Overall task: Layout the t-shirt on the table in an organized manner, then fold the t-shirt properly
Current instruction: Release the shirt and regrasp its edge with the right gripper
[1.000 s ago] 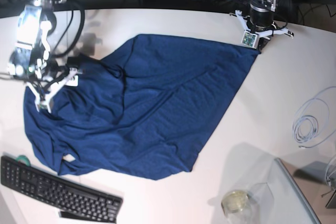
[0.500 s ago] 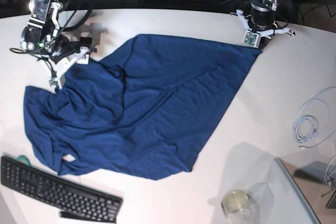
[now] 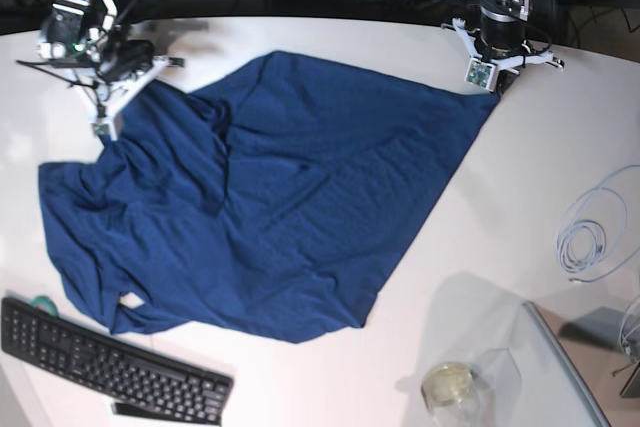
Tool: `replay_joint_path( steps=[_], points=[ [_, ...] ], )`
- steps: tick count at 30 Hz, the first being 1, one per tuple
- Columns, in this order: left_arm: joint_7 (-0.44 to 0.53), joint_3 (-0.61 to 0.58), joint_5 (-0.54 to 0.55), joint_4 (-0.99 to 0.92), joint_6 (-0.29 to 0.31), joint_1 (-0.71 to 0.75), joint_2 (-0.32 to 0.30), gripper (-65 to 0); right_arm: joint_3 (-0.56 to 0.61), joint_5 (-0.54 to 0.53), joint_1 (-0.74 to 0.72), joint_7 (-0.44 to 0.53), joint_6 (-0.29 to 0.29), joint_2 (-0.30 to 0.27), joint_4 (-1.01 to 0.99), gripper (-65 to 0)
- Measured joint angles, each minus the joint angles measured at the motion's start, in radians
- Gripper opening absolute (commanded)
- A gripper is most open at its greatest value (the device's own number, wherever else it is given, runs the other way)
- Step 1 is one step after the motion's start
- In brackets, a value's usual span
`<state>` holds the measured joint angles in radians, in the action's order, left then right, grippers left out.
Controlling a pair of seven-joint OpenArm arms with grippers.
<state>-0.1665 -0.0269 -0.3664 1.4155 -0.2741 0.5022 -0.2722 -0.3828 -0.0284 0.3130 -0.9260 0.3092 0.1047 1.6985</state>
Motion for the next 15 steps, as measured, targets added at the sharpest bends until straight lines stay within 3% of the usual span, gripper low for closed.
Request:
replay_joint_path(
  steps=[8, 15],
  points=[
    [-0.002, 0.0, 0.0, 0.124, -0.003, 0.016, 0.001, -65.0, 0.0, -0.015, 0.081, -0.154, 0.005, -0.003, 0.313, -65.0],
    [-0.007, -0.002, 0.0, 0.183, 0.001, 0.016, 0.003, -65.0, 0.0, -0.013, 0.045, -0.179, 0.005, -0.012, 0.319, -65.0]
  ],
)
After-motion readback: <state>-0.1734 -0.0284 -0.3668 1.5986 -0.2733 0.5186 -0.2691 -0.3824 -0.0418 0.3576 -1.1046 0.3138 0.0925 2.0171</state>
